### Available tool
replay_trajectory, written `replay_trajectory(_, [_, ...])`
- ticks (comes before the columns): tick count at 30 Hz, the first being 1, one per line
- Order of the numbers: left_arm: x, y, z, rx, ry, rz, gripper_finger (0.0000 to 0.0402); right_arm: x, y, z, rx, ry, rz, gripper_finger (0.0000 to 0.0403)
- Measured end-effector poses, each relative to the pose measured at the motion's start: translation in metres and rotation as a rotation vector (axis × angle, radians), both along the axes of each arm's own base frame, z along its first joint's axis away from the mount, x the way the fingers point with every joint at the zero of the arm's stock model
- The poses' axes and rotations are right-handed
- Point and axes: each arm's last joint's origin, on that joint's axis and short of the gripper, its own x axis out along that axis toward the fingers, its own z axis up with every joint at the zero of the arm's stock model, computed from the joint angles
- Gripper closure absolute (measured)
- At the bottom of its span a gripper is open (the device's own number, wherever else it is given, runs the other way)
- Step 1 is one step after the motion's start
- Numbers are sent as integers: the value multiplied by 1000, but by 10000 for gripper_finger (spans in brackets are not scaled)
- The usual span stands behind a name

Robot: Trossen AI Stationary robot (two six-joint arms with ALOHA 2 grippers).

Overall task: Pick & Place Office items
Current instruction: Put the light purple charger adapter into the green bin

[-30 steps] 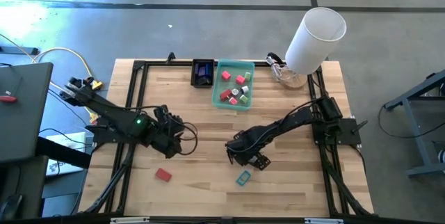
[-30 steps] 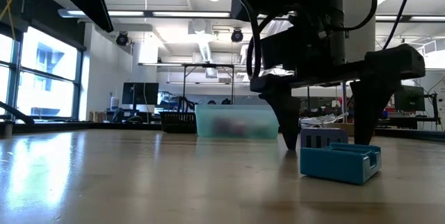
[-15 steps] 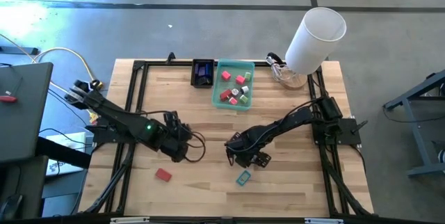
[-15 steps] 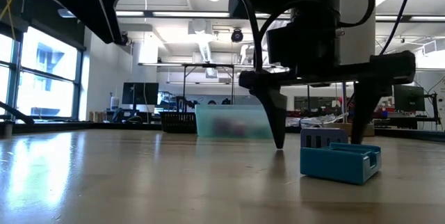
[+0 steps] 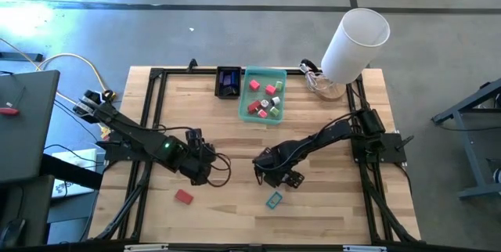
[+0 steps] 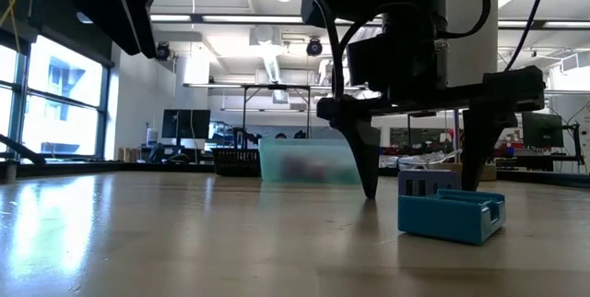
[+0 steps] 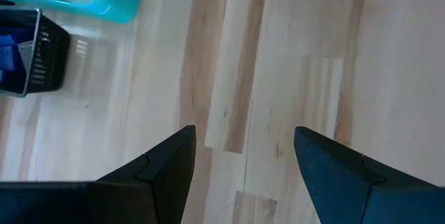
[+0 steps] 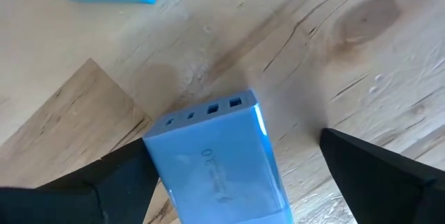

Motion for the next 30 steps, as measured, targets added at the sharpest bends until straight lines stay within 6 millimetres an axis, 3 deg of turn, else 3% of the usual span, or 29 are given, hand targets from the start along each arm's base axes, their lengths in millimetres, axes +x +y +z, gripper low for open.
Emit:
replay_trajectory(10, [-7,-14,0,-16,3,-57,168,2,-5,0,28,-6,-31,28])
replay_trajectory(22, [-9,-17,0,-41,-10,-26,168,4,-4,0,51,-18,-34,28])
replay_trajectory(30, [-9,-18,-1,-49,-13,-9,168,6,-4,1,78,-27,-154,28])
